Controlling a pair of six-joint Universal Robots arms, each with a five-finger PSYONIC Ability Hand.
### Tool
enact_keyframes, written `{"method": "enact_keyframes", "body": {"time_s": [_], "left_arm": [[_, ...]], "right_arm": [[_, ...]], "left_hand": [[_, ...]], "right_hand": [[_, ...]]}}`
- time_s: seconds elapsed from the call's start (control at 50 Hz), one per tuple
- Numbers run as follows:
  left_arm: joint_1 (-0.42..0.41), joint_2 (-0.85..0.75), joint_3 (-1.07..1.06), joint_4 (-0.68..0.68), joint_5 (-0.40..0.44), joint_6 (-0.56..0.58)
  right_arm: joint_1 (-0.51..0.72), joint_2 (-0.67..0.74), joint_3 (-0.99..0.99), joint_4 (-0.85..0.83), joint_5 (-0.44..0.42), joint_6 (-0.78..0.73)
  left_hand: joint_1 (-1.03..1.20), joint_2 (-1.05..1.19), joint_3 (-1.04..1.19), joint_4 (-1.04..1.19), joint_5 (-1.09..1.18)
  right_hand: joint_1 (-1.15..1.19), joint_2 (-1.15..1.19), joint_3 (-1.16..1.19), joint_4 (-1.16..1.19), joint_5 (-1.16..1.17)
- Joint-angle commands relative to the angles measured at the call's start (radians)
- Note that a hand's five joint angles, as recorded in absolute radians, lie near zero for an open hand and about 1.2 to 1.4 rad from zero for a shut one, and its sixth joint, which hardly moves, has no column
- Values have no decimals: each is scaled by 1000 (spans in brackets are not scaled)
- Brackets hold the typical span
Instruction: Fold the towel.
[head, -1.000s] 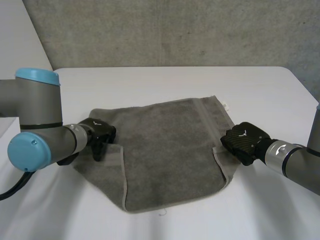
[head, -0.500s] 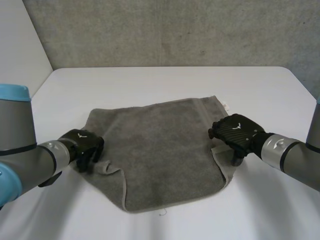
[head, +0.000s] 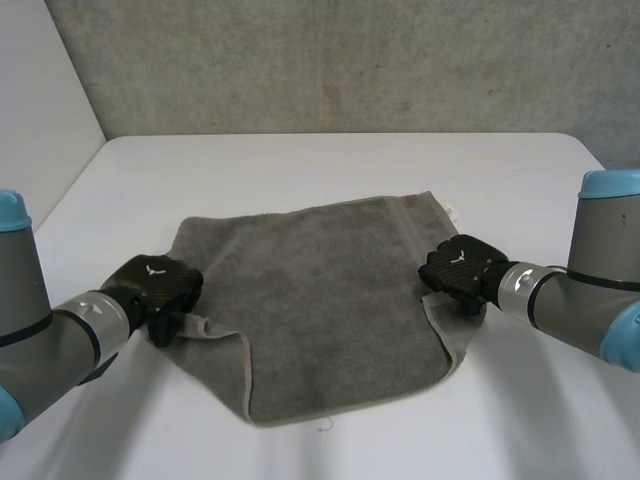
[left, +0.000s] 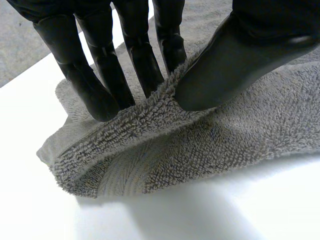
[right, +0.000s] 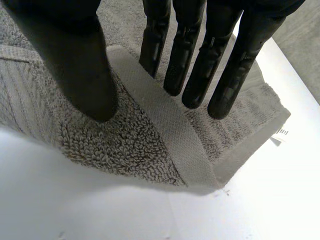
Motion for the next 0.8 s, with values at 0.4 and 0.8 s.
{"method": "enact_keyframes", "body": {"time_s": [0.4,0.8], "left_arm": [[44,62,-34,14,10,-3],[202,445,167,3,115,-512]], "right_arm": [[-15,-63,13,175,-97,22],[-213,-505,-286,107,-236,794]], "left_hand": [[19,-52,-128,-108,-251],[19,-52,-128,-108,-251]], "right_hand": [[472,468,472,473,476],[472,468,472,473,476]]}}
